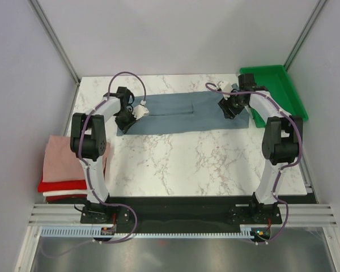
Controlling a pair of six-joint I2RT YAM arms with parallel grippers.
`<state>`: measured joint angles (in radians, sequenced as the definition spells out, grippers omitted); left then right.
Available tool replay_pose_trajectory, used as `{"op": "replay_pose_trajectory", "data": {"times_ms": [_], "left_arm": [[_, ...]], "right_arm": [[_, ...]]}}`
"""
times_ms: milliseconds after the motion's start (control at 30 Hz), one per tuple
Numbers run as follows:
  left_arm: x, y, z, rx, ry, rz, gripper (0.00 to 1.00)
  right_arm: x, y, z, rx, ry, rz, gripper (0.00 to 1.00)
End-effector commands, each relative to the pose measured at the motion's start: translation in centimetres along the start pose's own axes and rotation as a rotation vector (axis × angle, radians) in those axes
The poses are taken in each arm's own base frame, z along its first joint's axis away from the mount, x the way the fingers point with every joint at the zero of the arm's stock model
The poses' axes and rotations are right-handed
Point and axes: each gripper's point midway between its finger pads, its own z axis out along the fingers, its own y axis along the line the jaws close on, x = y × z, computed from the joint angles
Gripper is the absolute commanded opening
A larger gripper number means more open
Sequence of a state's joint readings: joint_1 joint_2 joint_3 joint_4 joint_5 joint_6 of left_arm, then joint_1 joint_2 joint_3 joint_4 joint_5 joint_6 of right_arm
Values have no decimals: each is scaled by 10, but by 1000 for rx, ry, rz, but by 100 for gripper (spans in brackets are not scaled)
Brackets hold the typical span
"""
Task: Fold and stack the t-shirts
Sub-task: Fold the tshirt
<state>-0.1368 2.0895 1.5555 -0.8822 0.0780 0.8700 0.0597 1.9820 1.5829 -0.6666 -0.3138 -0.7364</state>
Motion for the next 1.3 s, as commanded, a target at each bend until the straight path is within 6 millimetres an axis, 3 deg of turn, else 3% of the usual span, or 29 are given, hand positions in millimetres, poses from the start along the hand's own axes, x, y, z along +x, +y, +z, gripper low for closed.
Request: {"op": "replay_pose_trajectory", "data": {"times_ms": [0,133,200,233,367,500,633,667,767,900,1067,1267], "left_arm": [[20,-12,14,39,61,46,7],[25,-38,-4,114,66,62,2],[29,-66,-19,194,84,111,2],[23,-77,-33,193,68,152,2],[27,-132,-61,303,129,263,2],[22,-189,-84,432,173,305,3],[17,-246,-107,565,183,351,19],[16,-251,-112,573,180,346,28],[5,-254,-128,559,127,346,48],[-6,-237,-127,467,95,366,51],[-16,-205,-79,350,115,370,45],[-23,-205,-29,375,126,303,37]], "right_arm": [[-23,-18,-17,76,-55,11,64],[-29,-48,-17,214,-52,78,64],[-36,-62,-15,256,-55,93,64],[-38,-63,-14,257,-58,91,64],[-46,-71,-7,254,-79,73,64],[-50,-74,17,226,-84,82,64],[-55,-75,27,226,-101,86,64],[-57,-76,27,229,-110,92,64],[-62,-77,22,239,-130,107,64],[-68,-75,16,239,-146,127,64],[-68,-71,26,241,-129,136,64],[-64,-65,47,241,-83,107,63]]}}
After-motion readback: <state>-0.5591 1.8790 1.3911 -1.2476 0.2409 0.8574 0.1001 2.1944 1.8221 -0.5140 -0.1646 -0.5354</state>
